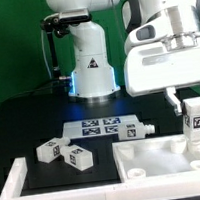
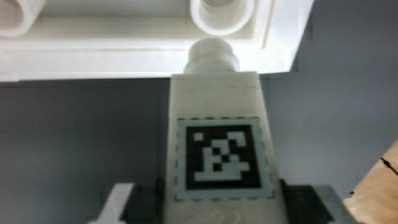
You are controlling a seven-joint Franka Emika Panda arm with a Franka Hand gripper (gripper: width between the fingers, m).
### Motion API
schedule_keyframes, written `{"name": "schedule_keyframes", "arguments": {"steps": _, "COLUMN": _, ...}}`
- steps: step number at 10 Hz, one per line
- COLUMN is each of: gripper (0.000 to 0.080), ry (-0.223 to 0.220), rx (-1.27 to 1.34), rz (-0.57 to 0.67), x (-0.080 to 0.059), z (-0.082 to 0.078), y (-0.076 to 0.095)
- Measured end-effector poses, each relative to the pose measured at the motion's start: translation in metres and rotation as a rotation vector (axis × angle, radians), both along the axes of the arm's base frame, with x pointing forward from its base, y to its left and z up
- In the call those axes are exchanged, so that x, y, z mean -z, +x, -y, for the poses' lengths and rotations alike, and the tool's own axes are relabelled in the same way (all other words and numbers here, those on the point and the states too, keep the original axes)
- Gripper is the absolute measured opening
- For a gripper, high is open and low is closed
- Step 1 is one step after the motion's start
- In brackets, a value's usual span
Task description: Assemble one leg
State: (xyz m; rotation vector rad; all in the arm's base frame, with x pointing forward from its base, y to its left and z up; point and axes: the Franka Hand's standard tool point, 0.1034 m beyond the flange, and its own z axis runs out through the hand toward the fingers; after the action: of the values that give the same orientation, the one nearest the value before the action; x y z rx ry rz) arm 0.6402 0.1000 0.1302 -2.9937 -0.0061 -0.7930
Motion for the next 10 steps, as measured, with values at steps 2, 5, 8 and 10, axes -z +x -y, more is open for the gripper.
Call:
{"name": "schedule_keyframes", "arguments": {"steps": 2, "gripper": 0.0287, "ry": 0.0, "rx": 0.0, "rz": -0.001, "x": 0.001, "z": 0.0, "y": 0.0}}
{"name": "schedule_keyframes", "arguments": {"steps": 5, "gripper": 0.0287, "ry": -0.005, "rx": -0.019, "rz": 0.019, "x": 0.012, "z": -0.014, "y": -0.003}}
{"name": "schedule_keyframes", "arguments": {"steps": 8, "gripper": 0.0287, "ry": -0.007, "rx": -0.026, "rz": 0.014, "x": 0.02, "z": -0.018, "y": -0.007}}
{"name": "schedule_keyframes", "arguments": {"steps": 10, "gripper": 0.0287, "ry": -0.011, "rx": -0.03, "rz": 0.006, "x": 0.024, "z": -0.018, "y": -0.01}}
